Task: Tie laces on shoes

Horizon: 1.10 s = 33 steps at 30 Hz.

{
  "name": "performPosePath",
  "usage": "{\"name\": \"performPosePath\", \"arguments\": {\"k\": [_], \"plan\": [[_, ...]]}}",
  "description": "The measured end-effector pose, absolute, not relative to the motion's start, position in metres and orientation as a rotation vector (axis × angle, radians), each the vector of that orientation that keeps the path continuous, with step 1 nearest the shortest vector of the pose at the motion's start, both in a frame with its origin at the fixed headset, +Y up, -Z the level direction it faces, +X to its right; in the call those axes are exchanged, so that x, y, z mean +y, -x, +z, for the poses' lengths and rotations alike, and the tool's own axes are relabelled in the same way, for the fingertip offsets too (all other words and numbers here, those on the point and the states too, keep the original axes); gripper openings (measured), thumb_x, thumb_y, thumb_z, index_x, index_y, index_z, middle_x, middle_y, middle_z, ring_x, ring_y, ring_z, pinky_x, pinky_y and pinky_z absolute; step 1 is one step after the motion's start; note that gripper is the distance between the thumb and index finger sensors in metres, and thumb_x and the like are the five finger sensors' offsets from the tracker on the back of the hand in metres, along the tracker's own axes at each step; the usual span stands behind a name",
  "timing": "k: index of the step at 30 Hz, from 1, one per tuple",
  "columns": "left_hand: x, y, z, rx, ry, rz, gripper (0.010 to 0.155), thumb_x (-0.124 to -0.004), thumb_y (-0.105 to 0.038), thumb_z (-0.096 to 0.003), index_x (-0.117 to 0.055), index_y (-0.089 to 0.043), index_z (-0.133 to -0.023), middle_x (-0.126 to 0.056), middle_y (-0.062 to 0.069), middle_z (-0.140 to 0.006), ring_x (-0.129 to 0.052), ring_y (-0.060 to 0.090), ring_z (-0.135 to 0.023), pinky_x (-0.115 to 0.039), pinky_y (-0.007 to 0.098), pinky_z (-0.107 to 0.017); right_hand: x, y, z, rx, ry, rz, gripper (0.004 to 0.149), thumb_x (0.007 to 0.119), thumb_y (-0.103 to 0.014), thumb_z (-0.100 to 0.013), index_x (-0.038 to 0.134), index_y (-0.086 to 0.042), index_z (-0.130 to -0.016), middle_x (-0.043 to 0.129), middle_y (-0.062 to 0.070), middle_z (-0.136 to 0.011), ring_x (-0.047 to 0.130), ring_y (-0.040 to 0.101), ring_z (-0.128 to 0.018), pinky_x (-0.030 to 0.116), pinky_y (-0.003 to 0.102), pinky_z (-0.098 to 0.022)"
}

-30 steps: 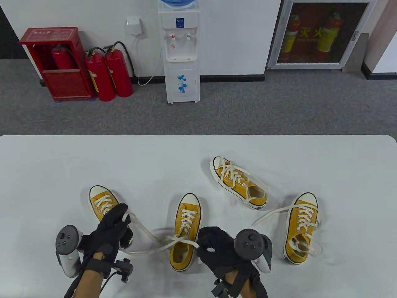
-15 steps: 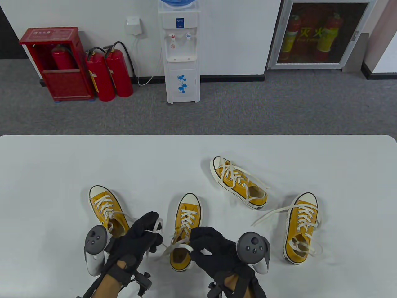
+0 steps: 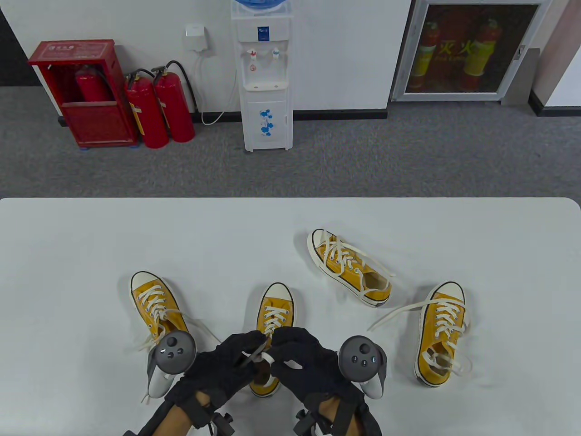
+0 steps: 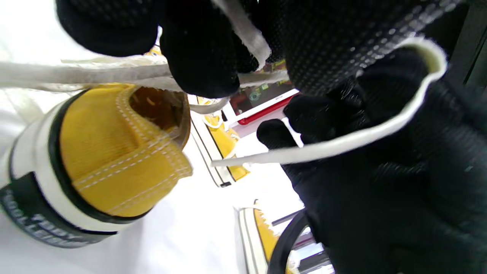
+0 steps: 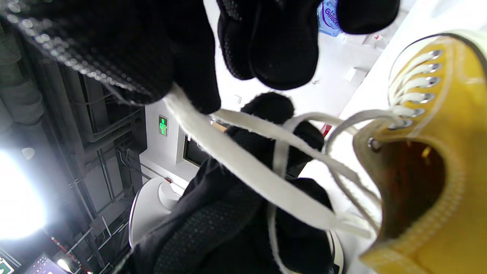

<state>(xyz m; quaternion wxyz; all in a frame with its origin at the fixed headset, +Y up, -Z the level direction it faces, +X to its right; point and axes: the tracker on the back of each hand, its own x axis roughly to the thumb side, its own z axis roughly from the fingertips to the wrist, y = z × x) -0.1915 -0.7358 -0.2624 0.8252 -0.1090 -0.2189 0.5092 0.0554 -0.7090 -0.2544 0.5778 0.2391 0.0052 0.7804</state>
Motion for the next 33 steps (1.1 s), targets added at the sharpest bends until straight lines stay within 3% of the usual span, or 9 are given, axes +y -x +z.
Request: {"name": "performPosePath", "arguments": {"k": [6, 13, 24, 29, 33], "plan": [[-0.736, 0.186, -0.263, -0.445, 0.186, 0.987, 0.06, -0.089, -0.044, -0.0453, -0.074, -0.03, -0.101, -0.081, 0.005, -0.098, -0.099, 0.022, -0.051, -0.086, 0.044, -0.037, -0.709, -0.053, -0.255, 0.044, -0.553, 1.79, 0.037, 0.088, -0.045, -0.044, 0.095, -0.027, -0.076, 0.063, 0.008, -0.104, 0.079, 0.028, -0.078, 0.05, 0.067, -0.068], [-0.734, 0.191, -0.263, -0.418, 0.139, 1.045, 0.038, -0.087, -0.041, -0.0465, -0.091, -0.034, -0.083, -0.093, 0.002, -0.083, -0.101, 0.021, -0.04, -0.088, 0.043, -0.032, -0.709, -0.057, -0.257, 0.023, -0.525, 1.782, 0.039, 0.087, -0.043, -0.044, 0.092, -0.024, -0.078, 0.061, 0.008, -0.105, 0.078, 0.028, -0.079, 0.049, 0.067, -0.068], [-0.736, 0.208, -0.266, -0.374, 0.188, 1.368, 0.04, -0.086, -0.04, -0.0468, -0.09, -0.032, -0.086, -0.103, 0.002, -0.073, -0.104, 0.015, -0.026, -0.091, 0.038, -0.021, -0.719, -0.073, -0.261, -0.275, -0.256, 1.979, 0.041, 0.085, -0.038, -0.046, 0.086, -0.02, -0.082, 0.06, 0.009, -0.104, 0.078, 0.031, -0.082, 0.05, 0.067, -0.068], [-0.74, 0.215, -0.267, -0.324, 0.228, 1.53, 0.041, -0.086, -0.038, -0.047, -0.088, -0.031, -0.087, -0.105, 0.001, -0.072, -0.105, 0.012, -0.022, -0.093, 0.036, -0.018, -0.723, -0.065, -0.259, -0.376, -0.224, 2.196, 0.048, 0.083, -0.036, -0.046, 0.079, -0.018, -0.091, 0.057, 0.009, -0.106, 0.071, 0.034, -0.09, 0.043, 0.069, -0.07], [-0.745, 0.221, -0.266, -0.28, 0.258, 1.644, 0.042, -0.085, -0.036, -0.0475, -0.087, -0.029, -0.089, -0.106, 0.002, -0.073, -0.108, 0.01, -0.02, -0.095, 0.034, -0.016, -0.721, -0.062, -0.251, -0.47, -0.285, 2.229, 0.047, 0.082, -0.038, -0.046, 0.081, -0.019, -0.089, 0.062, 0.009, -0.103, 0.075, 0.033, -0.086, 0.047, 0.067, -0.069]]}}
